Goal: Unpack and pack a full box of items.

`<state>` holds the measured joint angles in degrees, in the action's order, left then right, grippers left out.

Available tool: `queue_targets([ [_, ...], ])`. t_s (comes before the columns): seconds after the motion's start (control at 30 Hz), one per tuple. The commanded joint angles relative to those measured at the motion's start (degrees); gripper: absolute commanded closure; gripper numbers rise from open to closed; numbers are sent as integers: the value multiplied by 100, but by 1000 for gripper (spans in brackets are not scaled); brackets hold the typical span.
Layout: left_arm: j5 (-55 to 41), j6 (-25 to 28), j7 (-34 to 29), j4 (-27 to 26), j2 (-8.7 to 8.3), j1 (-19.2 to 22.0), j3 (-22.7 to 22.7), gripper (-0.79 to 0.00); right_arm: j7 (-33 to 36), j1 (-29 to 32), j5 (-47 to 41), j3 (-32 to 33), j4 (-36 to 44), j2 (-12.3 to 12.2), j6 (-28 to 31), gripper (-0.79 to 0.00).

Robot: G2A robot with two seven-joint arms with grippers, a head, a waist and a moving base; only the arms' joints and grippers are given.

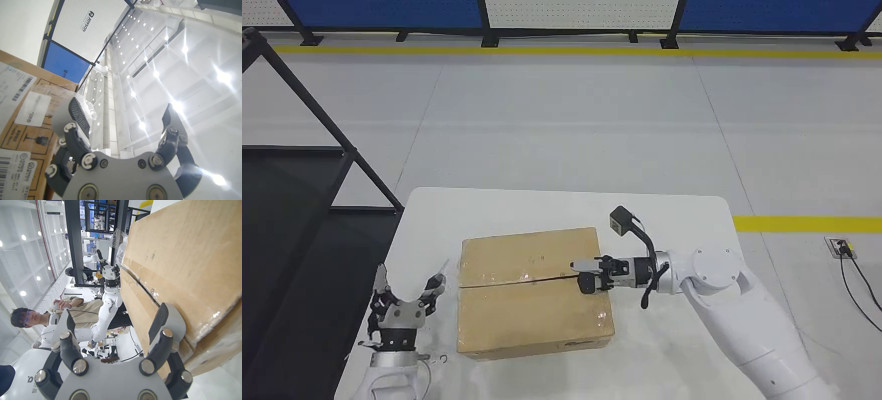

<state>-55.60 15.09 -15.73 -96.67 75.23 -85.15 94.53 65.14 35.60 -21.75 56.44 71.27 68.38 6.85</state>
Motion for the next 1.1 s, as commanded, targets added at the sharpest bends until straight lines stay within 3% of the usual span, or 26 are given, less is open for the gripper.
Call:
queue_targets([
  [0.0,159,-143,29,30,-7,-10,-13,-311,2,7,-3,9,5,-1,13,-785],
  [0.1,352,-403,66,77,-18,26,-47,-231,29,5,-12,14,0,1,20,-785],
  [0.13,397,-483,64,94,-21,48,-59,-117,36,1,-15,15,-8,2,22,-785],
  [0.2,472,-580,96,138,-23,83,-80,0,44,-9,-25,11,-22,6,26,-785],
  [0.57,490,-706,156,43,-24,90,9,0,103,-45,-41,18,-95,17,91,-785],
  [1.07,262,-509,62,-1177,-59,-369,851,0,160,-114,-76,-12,-252,46,119,-785],
])
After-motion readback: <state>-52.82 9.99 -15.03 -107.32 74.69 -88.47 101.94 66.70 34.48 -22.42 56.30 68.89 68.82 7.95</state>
